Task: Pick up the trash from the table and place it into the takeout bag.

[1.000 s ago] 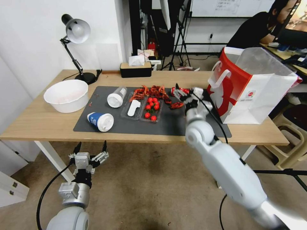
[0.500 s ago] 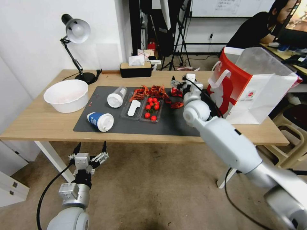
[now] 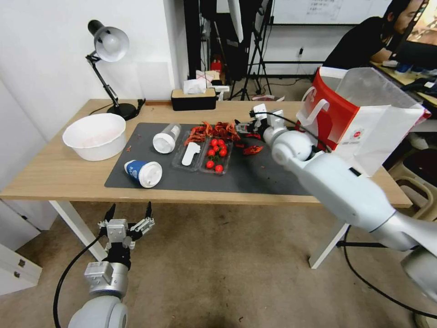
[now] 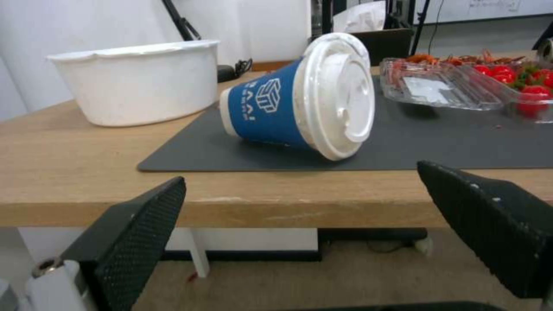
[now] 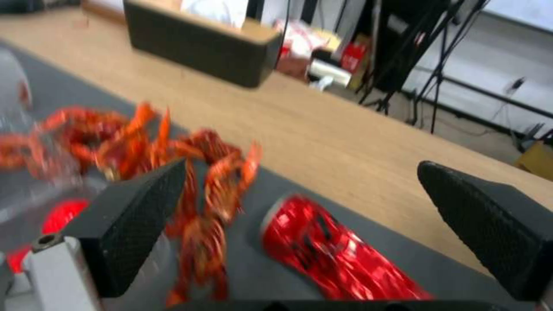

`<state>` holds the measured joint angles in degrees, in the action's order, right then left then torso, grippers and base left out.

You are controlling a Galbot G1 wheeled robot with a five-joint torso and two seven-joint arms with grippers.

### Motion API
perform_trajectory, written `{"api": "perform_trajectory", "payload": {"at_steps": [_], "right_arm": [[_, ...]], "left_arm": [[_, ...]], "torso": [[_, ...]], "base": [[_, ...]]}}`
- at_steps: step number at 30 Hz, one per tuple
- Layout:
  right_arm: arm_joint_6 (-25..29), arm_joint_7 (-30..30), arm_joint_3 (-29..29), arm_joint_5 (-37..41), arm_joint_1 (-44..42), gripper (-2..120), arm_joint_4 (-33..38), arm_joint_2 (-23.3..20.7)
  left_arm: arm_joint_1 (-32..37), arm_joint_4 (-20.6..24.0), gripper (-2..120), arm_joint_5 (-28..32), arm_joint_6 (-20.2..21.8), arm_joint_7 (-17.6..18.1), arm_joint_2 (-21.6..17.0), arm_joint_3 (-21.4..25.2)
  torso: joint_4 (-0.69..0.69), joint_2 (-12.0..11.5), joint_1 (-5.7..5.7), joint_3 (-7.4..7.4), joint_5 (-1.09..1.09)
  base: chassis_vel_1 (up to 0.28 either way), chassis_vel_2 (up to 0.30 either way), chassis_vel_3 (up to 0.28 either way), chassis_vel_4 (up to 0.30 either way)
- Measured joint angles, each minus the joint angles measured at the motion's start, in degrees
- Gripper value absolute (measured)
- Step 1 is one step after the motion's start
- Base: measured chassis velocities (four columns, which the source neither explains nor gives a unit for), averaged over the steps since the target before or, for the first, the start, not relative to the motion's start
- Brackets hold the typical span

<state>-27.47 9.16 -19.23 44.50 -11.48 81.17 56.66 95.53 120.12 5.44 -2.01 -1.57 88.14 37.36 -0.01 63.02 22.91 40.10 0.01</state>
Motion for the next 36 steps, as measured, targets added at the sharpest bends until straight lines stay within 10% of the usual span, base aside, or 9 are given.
{"api": "perform_trajectory", "payload": {"at_steps": [15,24,36], "right_arm": [[-6.20,-20.10,1.55,-11.76,5.74,100,-6.22,0.56],[1.22,-37.20,-2.37,-26.80,11.15,95,-17.67,2.97],[5.95,-42.33,-5.40,-33.73,14.38,93,-24.67,4.02]], "left_arm": [[-0.20,-0.51,100,-0.92,-0.10,-0.02,0.30,-0.62],[-0.13,-0.72,100,-0.89,-0.31,0.03,0.40,-0.30],[-0.30,-1.10,100,-1.09,-0.45,0.03,0.53,-0.65]], "torso": [[0.01,0.00,0.00,0.00,0.00],[0.02,0.00,0.00,0.01,0.00],[0.01,0.00,0.00,0.01,-0.01]], "base": [[0.000,0.000,0.000,0.000],[0.000,0.000,0.000,0.000],[0.000,0.000,0.000,0.000]]}}
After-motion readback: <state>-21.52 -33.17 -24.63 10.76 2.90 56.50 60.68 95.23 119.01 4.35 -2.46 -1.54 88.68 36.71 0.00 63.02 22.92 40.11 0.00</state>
